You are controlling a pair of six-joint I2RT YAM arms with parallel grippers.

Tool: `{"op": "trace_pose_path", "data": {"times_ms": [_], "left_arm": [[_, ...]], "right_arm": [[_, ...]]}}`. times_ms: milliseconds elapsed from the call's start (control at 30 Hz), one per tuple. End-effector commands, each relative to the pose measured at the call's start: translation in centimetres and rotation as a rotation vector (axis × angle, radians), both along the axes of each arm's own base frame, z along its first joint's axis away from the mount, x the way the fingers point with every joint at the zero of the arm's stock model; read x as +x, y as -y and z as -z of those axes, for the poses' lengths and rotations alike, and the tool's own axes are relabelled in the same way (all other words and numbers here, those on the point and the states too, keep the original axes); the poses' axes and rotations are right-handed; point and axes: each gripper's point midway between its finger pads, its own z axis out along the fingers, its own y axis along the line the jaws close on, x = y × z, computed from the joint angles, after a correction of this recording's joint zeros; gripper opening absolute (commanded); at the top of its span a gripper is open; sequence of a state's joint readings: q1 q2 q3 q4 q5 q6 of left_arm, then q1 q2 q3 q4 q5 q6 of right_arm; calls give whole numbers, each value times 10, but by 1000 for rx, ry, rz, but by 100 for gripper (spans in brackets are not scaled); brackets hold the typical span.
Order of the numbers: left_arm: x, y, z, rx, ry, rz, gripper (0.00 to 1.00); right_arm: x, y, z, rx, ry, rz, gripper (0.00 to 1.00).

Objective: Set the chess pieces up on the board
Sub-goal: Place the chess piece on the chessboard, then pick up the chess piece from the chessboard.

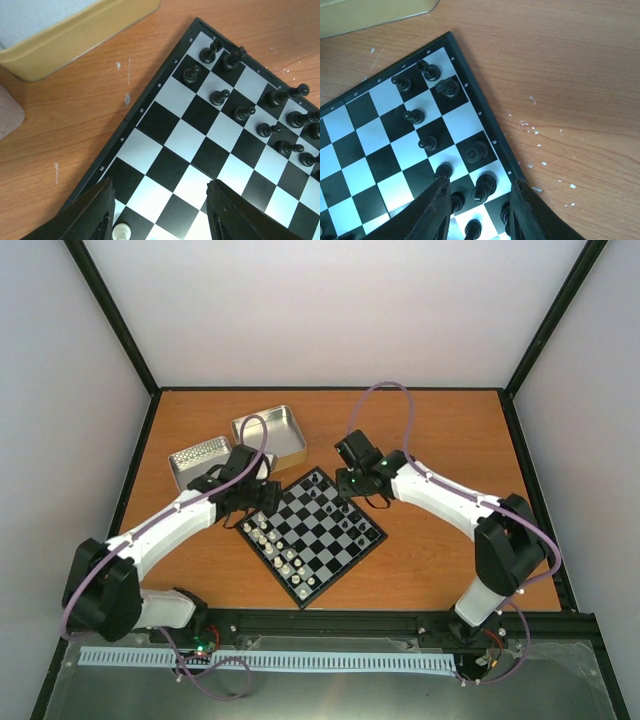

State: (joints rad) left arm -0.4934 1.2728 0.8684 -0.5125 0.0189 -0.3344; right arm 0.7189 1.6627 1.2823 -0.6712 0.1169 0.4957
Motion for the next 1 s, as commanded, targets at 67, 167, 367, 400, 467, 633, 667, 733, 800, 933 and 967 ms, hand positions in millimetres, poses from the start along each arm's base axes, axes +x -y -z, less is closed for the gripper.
{"op": "trace_pose_path", "data": {"times_ms": [67,167,367,400,467,633,667,733,800,933,967], "left_arm": [[10,10,-7,-12,-37,10,53],[20,4,-18,6,3,-34,55],[39,-17,-63,-3,144,-213,60],[39,-21,-71,-8,168,-233,61],[38,-30,-84,-17,214,-276,63],[31,-36,-103,-51,273,-291,67],[30,-36,-104,-56,275,-288,67],[28,-35,-102,-60,270,-280,67],[26,-34,-99,-62,262,-276,68],[24,-37,-92,-49,253,-277,68],[23,-37,-92,-46,253,-276,68]], "right_arm": [[-8,-26,-18,149,74,-120,34],[-35,-55,-13,161,42,-283,35],[-91,-112,7,191,-49,-525,35],[-96,-118,12,198,-69,-539,35],[-105,-127,23,200,-110,-560,36],[-118,-140,50,156,-184,-574,34],[-118,-140,55,147,-194,-564,33],[-115,-138,62,122,-204,-537,32],[-112,-136,68,90,-210,-517,32],[-110,-133,76,49,-228,-503,32],[-111,-133,78,47,-235,-503,32]]}}
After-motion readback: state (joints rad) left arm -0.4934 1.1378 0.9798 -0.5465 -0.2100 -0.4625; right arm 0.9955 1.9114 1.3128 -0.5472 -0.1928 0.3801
